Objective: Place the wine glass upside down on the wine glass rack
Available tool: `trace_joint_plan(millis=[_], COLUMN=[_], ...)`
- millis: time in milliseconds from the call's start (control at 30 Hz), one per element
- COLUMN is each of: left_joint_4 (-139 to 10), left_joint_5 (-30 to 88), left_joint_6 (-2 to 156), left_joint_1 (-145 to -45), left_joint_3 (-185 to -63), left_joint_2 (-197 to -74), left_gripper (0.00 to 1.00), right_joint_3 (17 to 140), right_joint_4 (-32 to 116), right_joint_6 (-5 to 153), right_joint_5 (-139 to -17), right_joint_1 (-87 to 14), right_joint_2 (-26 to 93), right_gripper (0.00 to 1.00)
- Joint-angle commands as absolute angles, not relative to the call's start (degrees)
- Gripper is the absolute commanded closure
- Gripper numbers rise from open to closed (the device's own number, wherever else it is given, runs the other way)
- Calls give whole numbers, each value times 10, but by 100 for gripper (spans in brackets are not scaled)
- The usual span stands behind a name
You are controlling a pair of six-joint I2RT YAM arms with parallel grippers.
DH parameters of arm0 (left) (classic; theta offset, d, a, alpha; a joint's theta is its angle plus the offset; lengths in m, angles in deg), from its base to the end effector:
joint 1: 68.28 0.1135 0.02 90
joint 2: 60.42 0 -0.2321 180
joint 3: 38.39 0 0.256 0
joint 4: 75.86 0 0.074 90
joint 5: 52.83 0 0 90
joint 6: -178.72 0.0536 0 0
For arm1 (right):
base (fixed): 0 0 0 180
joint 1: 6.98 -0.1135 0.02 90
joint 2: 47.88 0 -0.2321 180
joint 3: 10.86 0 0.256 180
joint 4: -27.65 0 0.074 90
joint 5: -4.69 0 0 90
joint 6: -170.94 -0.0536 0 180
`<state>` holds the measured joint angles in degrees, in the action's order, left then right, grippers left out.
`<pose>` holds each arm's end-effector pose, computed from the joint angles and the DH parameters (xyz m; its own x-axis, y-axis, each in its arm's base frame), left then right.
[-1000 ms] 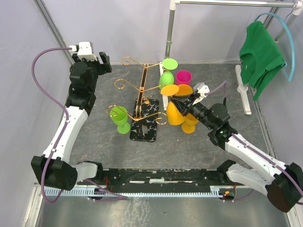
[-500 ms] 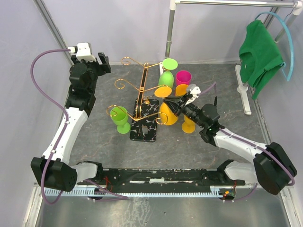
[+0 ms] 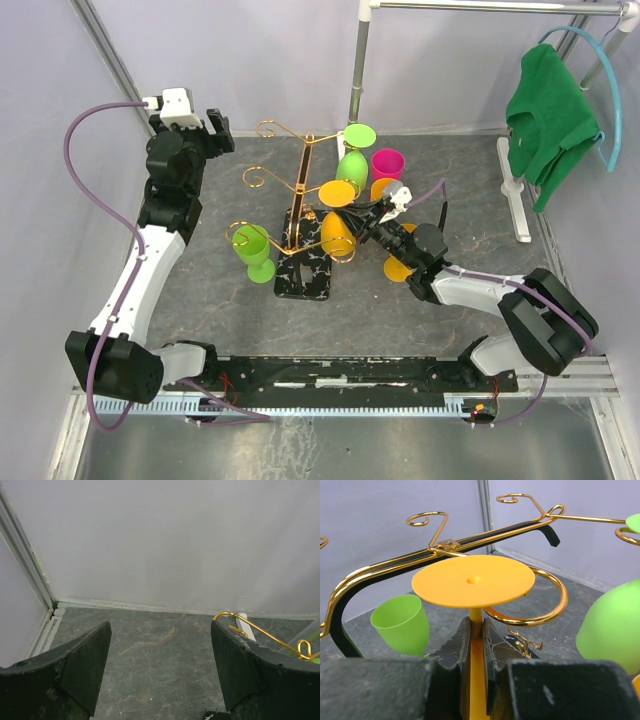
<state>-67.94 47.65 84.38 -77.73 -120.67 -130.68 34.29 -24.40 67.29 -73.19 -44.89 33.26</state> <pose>0.3157 -0.0427 0.3943 0.0717 -0.0874 -0.9936 -0.0121 0.9960 -0.0884 0.2399 0.2011 0.2274 0.0328 0.3180 -0.9475 -0.7900 0.5890 0.1703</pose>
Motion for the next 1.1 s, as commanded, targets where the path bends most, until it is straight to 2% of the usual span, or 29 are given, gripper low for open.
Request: trace_joint_plan(millis=[0, 333, 567, 867, 1067], left_joint_4=[-689, -697, -699, -700, -701], left_joint_5=[481, 479, 477, 480, 480], left_joint_6=[857, 854, 851, 849, 845], left_joint_1=[-776, -776, -776, -775, -776], left_joint_3=[-1237, -1243, -1246, -1236, -1229], left_joint_2=[-1313, -1330, -1337, -1336, -1333], left_gripper=[13, 13, 13, 13, 13], right_joint_3=[345, 343, 328, 296, 296], right_joint_4=[-300, -269, -256, -169, -161], right_joint_6=[698, 730, 744, 763, 771], right_joint_5=[-809, -910, -936, -859, -808], right_joint_1=[-446, -446, -446, -447, -449], right_joint_2=[349, 335, 319, 233, 232], right_gripper=[99, 99, 99, 99, 99])
